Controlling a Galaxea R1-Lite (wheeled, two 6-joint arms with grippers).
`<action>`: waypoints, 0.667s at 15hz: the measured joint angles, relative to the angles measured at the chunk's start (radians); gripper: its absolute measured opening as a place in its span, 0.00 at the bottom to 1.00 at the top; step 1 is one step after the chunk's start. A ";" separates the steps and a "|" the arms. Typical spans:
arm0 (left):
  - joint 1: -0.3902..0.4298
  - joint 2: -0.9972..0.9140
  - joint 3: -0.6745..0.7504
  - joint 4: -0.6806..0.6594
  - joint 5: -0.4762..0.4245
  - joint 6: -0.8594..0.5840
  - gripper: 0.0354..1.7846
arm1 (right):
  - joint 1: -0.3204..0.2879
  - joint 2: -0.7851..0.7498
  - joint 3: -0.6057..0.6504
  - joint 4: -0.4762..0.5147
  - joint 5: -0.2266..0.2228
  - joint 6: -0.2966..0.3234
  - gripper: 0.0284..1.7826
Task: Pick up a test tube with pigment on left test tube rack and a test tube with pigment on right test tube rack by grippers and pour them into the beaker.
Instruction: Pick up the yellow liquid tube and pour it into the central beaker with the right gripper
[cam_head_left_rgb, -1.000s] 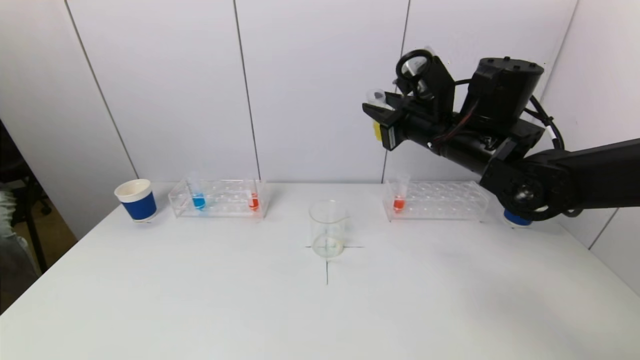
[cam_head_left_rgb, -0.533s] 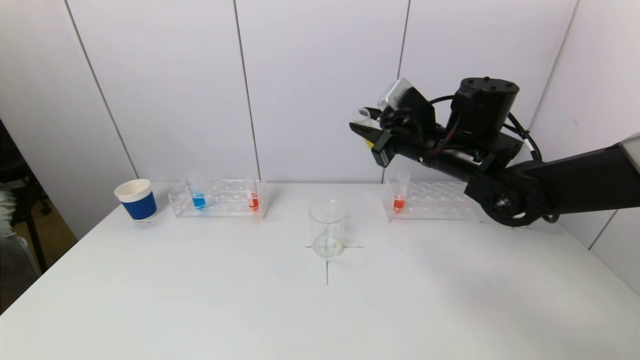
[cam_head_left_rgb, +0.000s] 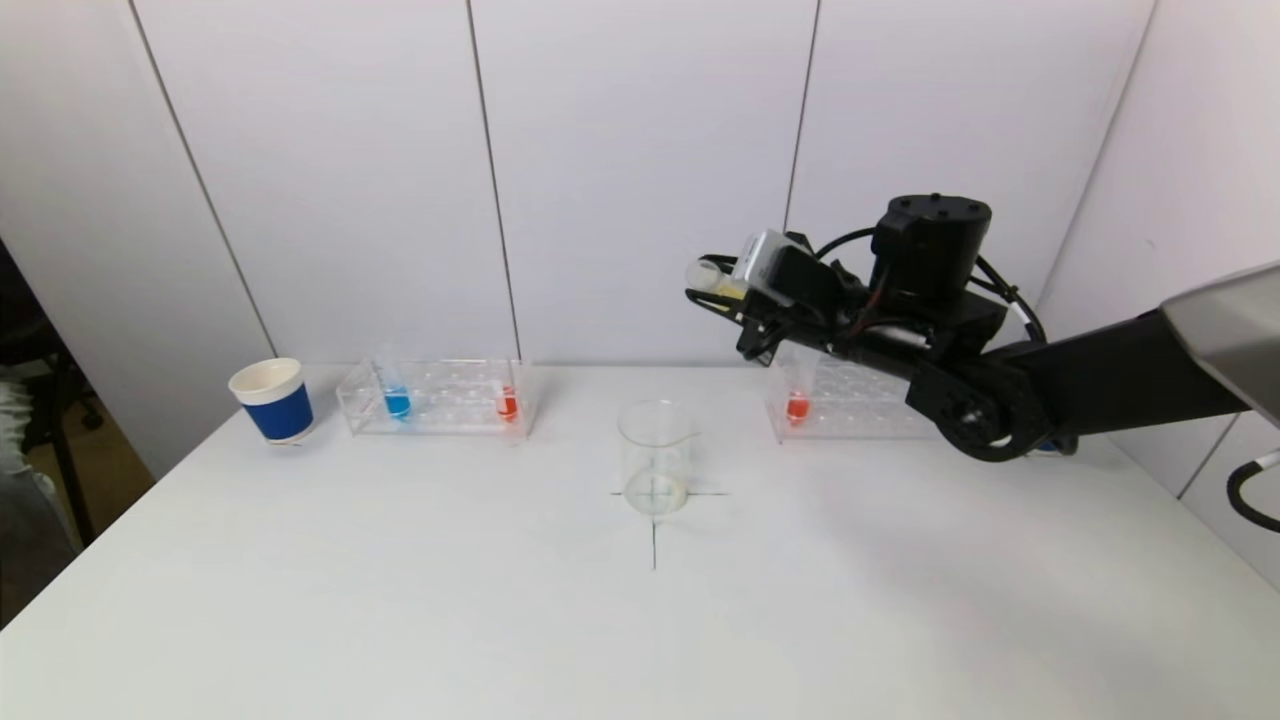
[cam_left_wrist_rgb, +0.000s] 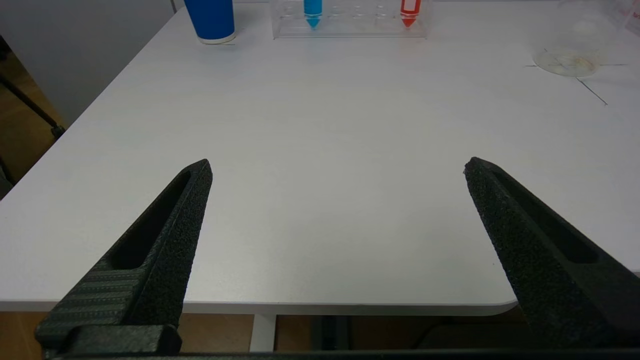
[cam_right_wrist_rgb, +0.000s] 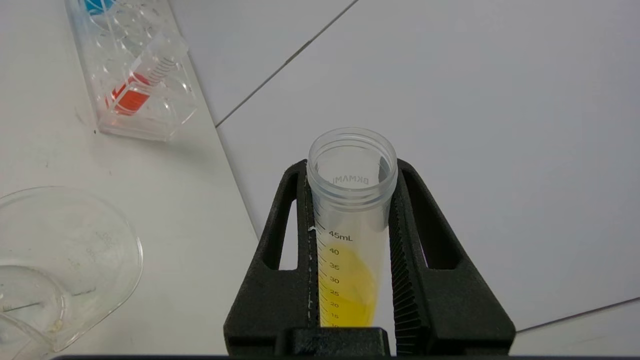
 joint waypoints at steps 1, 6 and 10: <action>0.000 0.000 0.000 0.000 0.000 0.000 0.99 | 0.000 0.004 0.000 0.001 0.005 -0.019 0.25; 0.000 0.000 0.000 0.000 0.000 0.000 0.99 | 0.005 0.026 0.002 -0.009 0.019 -0.102 0.25; 0.000 0.000 0.000 0.000 0.000 0.001 0.99 | 0.016 0.044 0.012 -0.050 0.024 -0.113 0.25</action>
